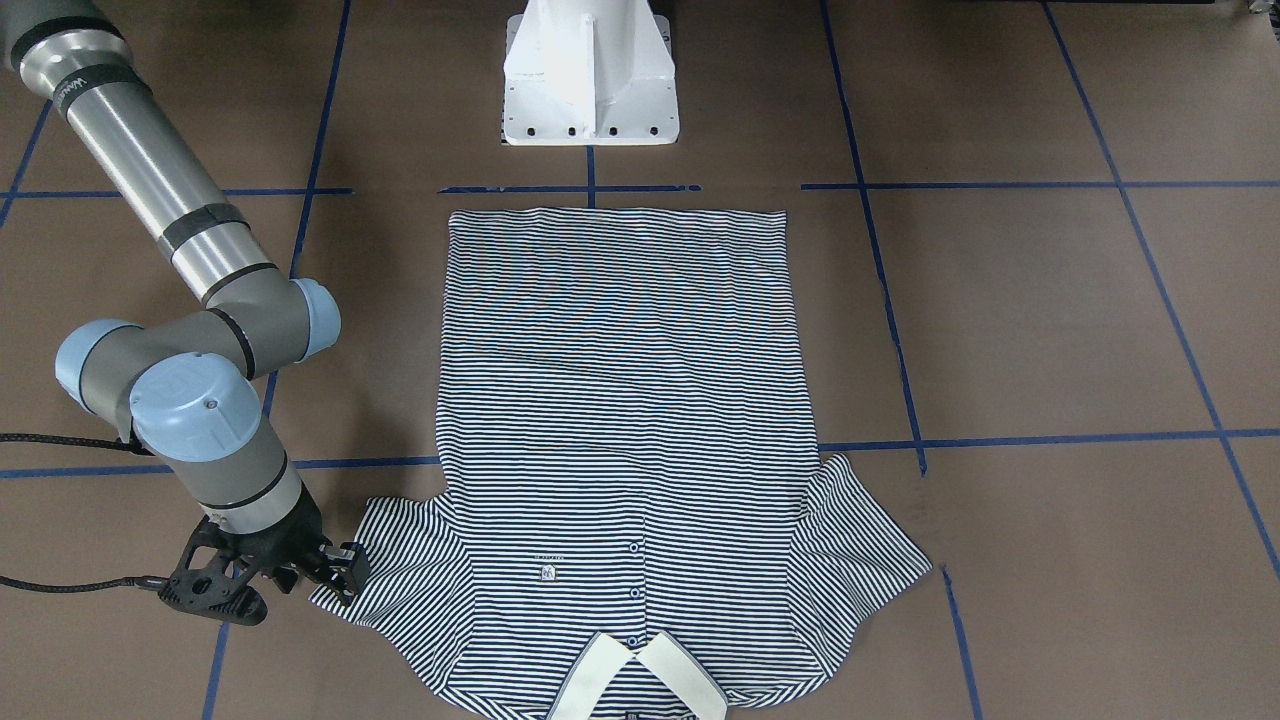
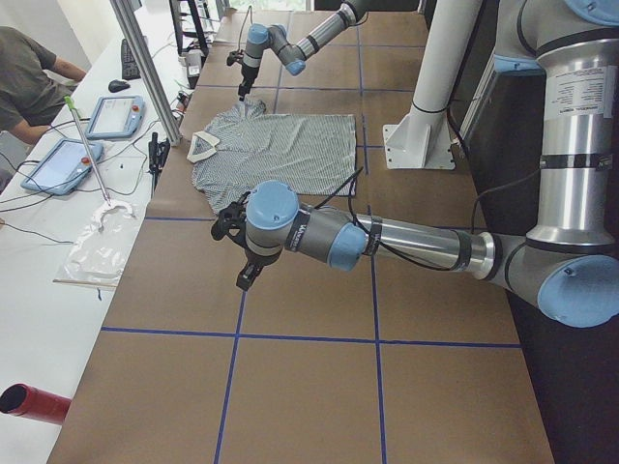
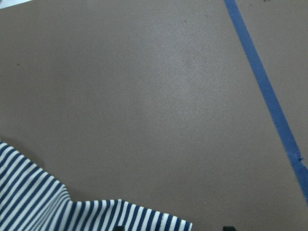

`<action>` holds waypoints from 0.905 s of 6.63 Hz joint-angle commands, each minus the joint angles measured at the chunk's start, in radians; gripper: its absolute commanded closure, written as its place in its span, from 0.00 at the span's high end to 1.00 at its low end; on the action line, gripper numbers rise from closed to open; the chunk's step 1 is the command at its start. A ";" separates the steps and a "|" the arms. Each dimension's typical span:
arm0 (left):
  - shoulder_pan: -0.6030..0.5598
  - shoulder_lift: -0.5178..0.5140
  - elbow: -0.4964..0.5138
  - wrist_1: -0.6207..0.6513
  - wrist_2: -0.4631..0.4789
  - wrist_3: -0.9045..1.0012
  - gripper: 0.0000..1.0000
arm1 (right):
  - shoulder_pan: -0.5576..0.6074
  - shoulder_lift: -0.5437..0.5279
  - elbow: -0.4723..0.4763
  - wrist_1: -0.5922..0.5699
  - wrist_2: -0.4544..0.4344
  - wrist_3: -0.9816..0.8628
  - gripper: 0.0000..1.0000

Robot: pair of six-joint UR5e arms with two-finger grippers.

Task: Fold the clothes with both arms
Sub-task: 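Move the right gripper toward the shirt's shoulder near the collar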

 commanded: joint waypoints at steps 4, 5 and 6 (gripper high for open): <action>0.000 0.000 -0.002 0.000 0.000 0.000 1.00 | -0.002 0.025 -0.014 0.000 0.006 -0.002 0.00; 0.000 0.000 -0.006 0.000 0.000 0.000 1.00 | -0.002 0.031 0.013 -0.002 0.009 -0.003 0.00; 0.000 0.000 -0.008 0.000 0.000 0.000 1.00 | -0.003 0.025 0.062 -0.003 0.009 -0.023 0.00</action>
